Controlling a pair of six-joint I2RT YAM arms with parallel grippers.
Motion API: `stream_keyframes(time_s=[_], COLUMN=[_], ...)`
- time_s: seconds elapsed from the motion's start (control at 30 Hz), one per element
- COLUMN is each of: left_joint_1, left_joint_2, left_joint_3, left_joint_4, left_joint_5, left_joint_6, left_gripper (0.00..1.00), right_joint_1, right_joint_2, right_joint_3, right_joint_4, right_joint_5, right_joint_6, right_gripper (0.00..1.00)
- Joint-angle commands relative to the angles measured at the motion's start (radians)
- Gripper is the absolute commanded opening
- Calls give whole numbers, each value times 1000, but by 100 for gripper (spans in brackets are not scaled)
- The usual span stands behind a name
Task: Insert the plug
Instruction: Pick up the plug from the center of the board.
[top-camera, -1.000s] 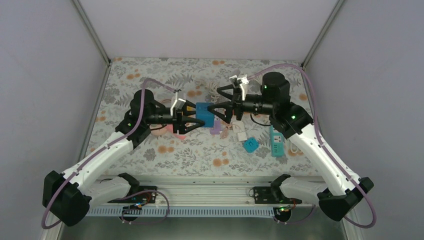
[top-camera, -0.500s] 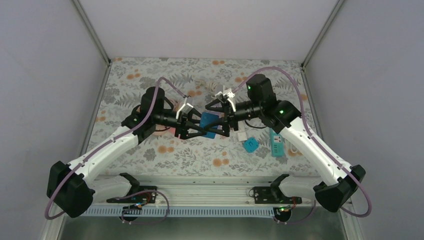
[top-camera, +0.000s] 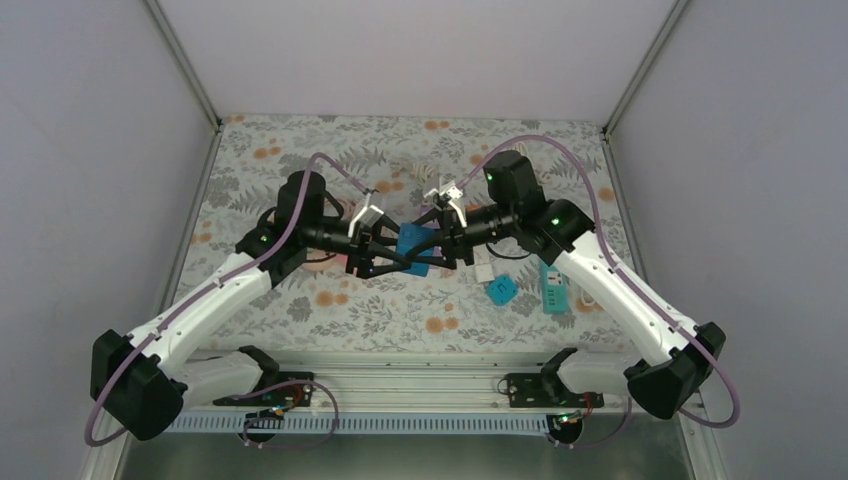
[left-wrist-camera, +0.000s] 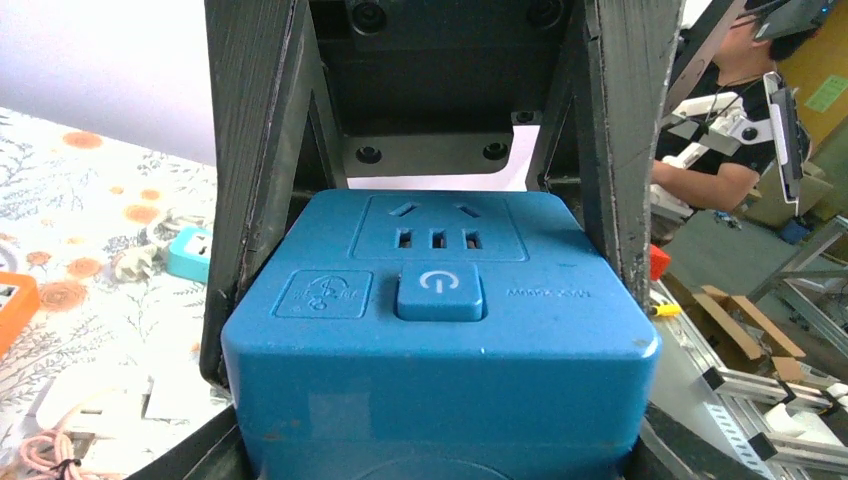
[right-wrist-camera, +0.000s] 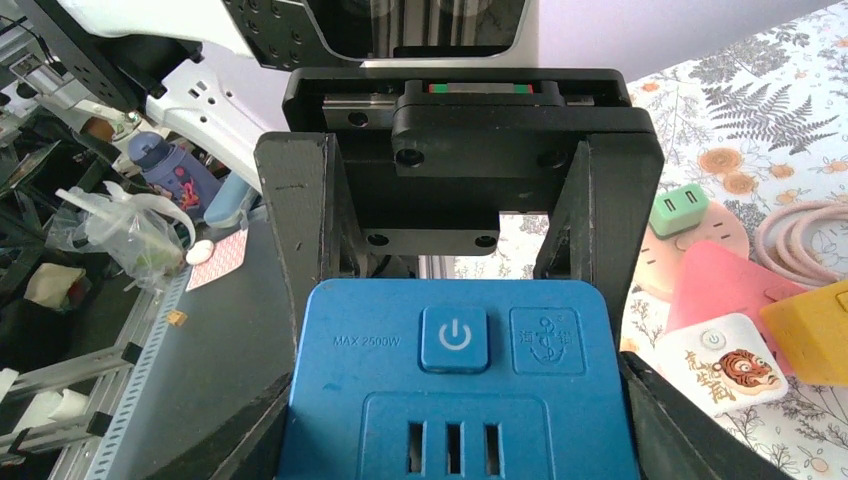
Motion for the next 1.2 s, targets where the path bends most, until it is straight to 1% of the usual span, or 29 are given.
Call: stream_keyframes(time_s=[0.0, 0.13, 0.23, 0.27, 0.4, 0.5, 0.57, 0.7, 0.77, 0.83, 0.9, 0.97, 1.03, 1.07, 1.1, 1.17], left_joint_1=[-15, -15, -16, -15, -14, -14, -14, -15, -15, -15, -15, -15, -15, -15, -15, -14], left_joint_2=[-32, -54, -65, -69, -65, -60, -54, -62, -73, -82, -94, -103, -111, -113, -115, -118], left_joint_3=[32, 26, 26, 28, 35, 8, -3, -34, -49, -55, -54, -52, -55, -55, -53, -44], left_joint_4=[55, 92, 128, 140, 194, 337, 407, 513, 555, 570, 555, 541, 537, 529, 514, 468], left_joint_5=[35, 30, 5, -13, -81, -80, -71, -76, -79, -111, -163, -187, -189, -188, -187, -179], left_joint_6=[-12, -65, -127, -151, -255, -385, -446, -512, -529, -542, -548, -541, -532, -522, -509, -471], left_gripper=[49, 66, 82, 84, 85, 85, 85, 92, 93, 90, 78, 65, 58, 56, 54, 51], right_joint_1=[5, 5, 6, 5, 5, 5, 5, 5, 5, 5, 5, 5, 5, 5, 5, 5], right_joint_2=[-38, -79, -107, -117, -148, -159, -159, -166, -168, -166, -164, -168, -178, -181, -180, -174], right_joint_3=[-5, -12, -9, -6, 5, 5, 3, -20, -42, -60, -72, -85, -97, -94, -91, -75], right_joint_4=[109, 209, 277, 300, 382, 408, 408, 429, 464, 497, 521, 549, 570, 567, 554, 507], right_joint_5=[0, -4, 22, 31, 49, 33, 38, 49, 52, 40, 32, 25, 32, 35, 37, 30], right_joint_6=[61, 150, 203, 220, 288, 309, 315, 339, 368, 394, 416, 432, 444, 444, 436, 412], right_gripper=[41, 35, 33, 33, 34, 36, 37, 38, 39, 38, 38, 38, 40, 42, 47, 58])
